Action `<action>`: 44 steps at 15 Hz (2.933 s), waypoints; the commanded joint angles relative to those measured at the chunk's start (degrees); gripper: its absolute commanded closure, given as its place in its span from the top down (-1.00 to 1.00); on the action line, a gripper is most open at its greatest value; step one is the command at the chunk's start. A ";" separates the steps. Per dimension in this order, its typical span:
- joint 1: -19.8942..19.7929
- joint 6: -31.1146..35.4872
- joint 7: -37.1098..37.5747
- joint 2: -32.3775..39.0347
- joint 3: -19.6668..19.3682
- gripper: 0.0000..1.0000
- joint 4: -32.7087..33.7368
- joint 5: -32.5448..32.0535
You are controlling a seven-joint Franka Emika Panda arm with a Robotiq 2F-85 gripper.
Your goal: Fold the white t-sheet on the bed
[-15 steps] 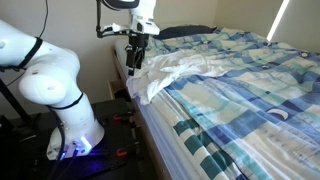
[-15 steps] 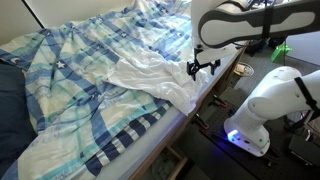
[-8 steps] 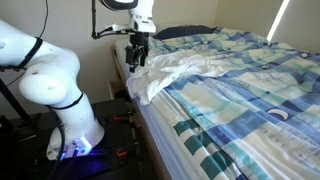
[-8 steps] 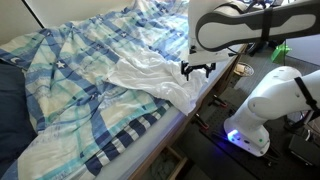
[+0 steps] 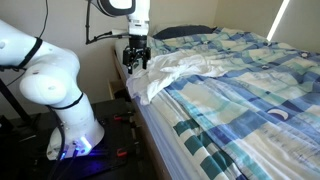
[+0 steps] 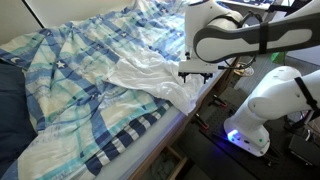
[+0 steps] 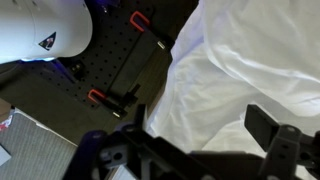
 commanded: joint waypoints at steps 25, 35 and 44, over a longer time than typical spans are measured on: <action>5.03 32.52 12.32 15.20 2.95 0.38 -1.23 -4.34; 6.59 35.98 11.65 15.66 2.10 -0.99 -1.08 -5.13; 8.62 33.07 10.83 9.49 0.67 -0.96 -0.78 -3.99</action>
